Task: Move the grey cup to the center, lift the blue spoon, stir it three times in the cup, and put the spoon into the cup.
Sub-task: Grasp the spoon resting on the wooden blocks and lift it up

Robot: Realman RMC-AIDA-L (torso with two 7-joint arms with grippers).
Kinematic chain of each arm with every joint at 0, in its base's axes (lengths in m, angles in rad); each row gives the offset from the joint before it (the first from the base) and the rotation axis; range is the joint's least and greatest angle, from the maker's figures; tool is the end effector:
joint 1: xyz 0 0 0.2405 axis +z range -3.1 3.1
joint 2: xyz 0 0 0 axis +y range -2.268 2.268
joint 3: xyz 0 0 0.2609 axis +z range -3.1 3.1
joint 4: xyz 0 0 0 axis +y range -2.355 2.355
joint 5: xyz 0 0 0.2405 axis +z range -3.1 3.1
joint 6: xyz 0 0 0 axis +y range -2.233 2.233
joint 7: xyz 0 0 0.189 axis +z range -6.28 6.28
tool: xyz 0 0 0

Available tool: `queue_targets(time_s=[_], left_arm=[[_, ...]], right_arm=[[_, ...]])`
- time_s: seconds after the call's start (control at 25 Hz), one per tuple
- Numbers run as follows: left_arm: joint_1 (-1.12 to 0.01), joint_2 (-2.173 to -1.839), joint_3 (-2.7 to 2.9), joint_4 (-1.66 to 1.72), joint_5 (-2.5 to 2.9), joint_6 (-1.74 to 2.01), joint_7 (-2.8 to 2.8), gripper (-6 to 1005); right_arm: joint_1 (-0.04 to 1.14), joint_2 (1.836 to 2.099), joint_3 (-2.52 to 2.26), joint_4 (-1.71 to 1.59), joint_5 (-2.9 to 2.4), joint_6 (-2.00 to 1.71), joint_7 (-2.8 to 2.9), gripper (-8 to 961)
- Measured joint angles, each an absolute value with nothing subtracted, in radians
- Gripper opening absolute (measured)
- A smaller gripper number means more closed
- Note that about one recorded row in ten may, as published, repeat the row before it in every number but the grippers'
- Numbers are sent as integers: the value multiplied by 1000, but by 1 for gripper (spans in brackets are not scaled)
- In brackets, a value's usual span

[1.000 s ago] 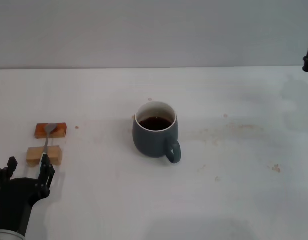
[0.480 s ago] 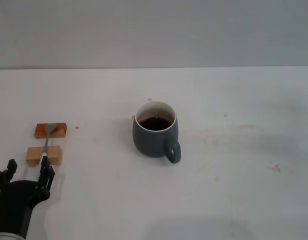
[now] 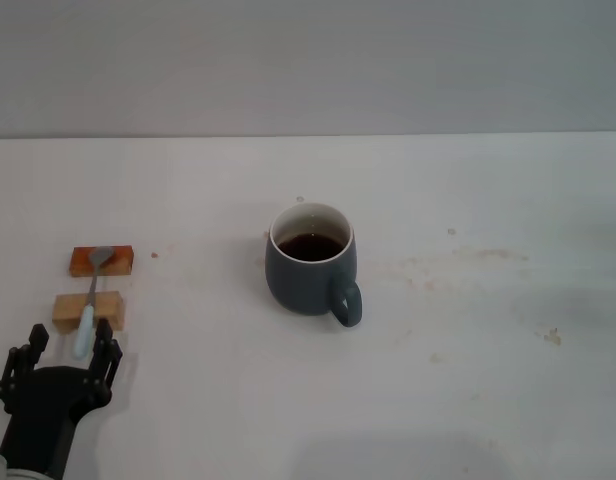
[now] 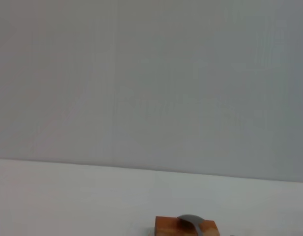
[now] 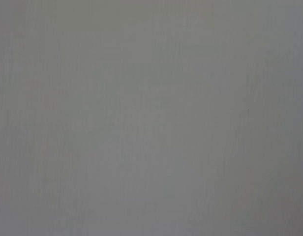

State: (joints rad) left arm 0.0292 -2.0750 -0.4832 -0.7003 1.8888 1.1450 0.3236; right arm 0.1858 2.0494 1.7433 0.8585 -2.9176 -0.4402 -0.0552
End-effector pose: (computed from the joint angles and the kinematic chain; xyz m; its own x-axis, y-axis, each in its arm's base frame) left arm -0.3500 0.2492 -0.1110 0.6530 0.1528 0.7418 0.7458 0.0409 -0.6650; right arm 0.3811 0.4321 0.0948 0.7893 -0.0882 -0.6076 -0.5848 0.1933 -0.7878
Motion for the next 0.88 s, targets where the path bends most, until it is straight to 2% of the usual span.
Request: queue_targets(time_s=[0.88], left_arm=[[-5,-2078,-432,-660,1823,1119,291,717]], right_arm=[[195,2051,1743,882,-2918,-435,-55,14]])
